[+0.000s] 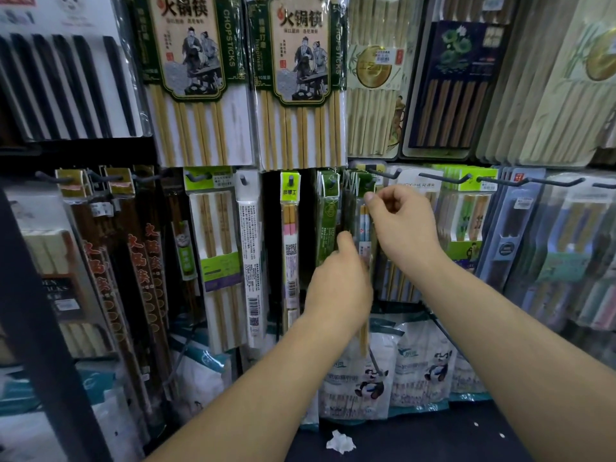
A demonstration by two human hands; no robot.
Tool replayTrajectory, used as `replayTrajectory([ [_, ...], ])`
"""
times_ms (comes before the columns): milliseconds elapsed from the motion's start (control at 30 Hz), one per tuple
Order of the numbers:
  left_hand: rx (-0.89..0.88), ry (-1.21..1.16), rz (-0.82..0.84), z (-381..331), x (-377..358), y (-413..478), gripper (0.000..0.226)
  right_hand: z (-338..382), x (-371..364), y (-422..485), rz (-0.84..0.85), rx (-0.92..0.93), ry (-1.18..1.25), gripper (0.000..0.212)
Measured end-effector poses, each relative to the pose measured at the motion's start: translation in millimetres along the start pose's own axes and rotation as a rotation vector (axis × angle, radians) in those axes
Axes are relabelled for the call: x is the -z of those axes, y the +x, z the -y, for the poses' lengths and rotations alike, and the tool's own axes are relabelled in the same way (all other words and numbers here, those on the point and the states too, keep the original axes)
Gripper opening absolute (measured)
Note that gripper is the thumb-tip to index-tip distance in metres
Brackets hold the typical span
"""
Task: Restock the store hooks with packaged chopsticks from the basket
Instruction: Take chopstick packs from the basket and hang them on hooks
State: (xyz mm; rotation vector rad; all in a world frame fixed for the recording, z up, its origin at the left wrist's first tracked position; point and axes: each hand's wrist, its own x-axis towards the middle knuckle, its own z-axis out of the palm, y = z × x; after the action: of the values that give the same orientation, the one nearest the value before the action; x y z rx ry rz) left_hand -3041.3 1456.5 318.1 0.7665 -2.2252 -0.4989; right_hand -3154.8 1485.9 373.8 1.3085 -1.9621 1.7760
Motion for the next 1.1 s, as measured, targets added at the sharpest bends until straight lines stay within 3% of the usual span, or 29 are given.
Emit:
replayTrajectory([
  [133,0.085,-0.005,0.084,-1.4,-11.4,-1.0,0.068,-6.2,-6.2,5.2,0.004,-0.009,0.012,0.023],
  [267,0.076,0.044,0.113,3.2,-11.7,-13.8,0.072,-15.1,-2.9,-12.8,-0.011,-0.016,0.075,0.023],
  [467,-0.086,0.081,0.111,46.6,-1.2,-78.2,0.017,-59.2,-0.8,-105.9,0.069,-0.17,0.118,0.02],
  [567,0.118,0.035,0.174,101.6,0.0,-124.0,0.011,-94.0,-17.7,-179.8,0.283,-0.292,0.082,0.023],
  [767,0.576,0.082,0.165,227.8,-12.8,-232.8,0.005,-166.8,-76.2,-329.9,0.92,-0.456,-0.129,0.014],
  [867,0.751,0.163,0.121,276.4,-23.5,-287.0,0.026,-200.1,-106.6,-396.3,1.248,-0.497,-0.257,0.01],
  [967,0.92,0.184,0.126,314.9,-31.5,-329.1,0.042,-231.3,-136.1,-445.8,1.4,-0.501,-0.425,0.027],
  [1100,1.064,-0.063,0.211,349.0,-44.1,-370.6,0.031,-265.7,-175.3,-487.9,1.468,-0.5,-0.476,0.04],
])
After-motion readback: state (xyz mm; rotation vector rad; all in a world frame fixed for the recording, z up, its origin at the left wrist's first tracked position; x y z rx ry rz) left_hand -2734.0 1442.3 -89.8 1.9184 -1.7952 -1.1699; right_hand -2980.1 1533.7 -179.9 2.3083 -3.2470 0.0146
